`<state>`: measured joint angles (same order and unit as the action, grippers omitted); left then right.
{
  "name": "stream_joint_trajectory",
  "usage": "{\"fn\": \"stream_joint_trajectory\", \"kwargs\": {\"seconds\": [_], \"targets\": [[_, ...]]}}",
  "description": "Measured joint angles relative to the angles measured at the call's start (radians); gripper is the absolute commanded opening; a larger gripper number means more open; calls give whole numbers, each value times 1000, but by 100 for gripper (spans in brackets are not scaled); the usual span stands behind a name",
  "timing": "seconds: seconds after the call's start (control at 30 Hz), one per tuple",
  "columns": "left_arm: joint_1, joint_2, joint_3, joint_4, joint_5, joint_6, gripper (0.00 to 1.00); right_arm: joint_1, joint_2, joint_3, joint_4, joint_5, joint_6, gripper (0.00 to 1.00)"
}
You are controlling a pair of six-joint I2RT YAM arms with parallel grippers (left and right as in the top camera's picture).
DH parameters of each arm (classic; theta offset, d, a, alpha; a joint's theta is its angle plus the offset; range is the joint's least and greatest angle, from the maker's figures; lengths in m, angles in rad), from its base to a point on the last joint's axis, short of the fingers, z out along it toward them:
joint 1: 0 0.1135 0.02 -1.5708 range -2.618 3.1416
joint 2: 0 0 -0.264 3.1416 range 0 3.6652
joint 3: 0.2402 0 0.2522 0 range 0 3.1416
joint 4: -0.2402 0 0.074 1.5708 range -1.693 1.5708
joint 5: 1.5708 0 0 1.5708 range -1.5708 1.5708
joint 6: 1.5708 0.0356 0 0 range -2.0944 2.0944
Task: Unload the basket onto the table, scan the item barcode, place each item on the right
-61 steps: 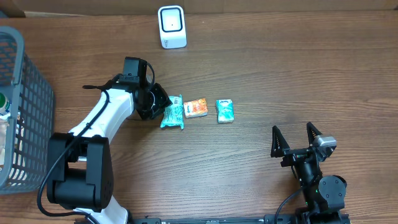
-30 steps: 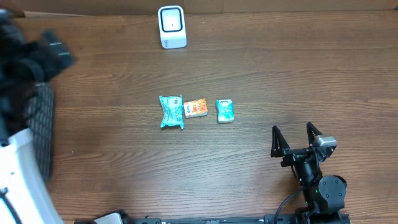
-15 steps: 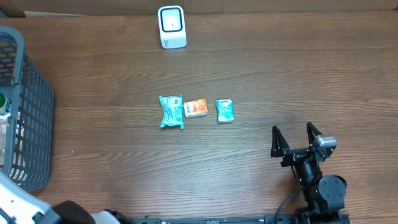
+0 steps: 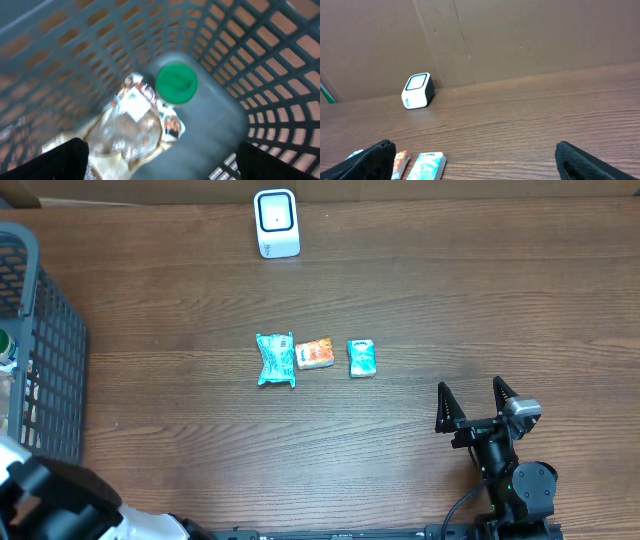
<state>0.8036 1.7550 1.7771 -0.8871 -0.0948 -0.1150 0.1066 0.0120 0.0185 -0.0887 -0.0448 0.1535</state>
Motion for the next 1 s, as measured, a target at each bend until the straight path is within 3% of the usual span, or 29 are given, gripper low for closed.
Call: {"fn": "stream_joint_trajectory", "kwargs": {"seconds": [0.17, 0.63, 1.0], "targets": [[-26, 90, 0, 96, -15, 80, 100, 0, 0, 0, 0, 0, -1, 100], [-25, 312, 0, 305, -31, 164, 100, 0, 0, 0, 0, 0, 0, 100], [-25, 389, 0, 335, -34, 172, 100, 0, 0, 0, 0, 0, 0, 100]]}}
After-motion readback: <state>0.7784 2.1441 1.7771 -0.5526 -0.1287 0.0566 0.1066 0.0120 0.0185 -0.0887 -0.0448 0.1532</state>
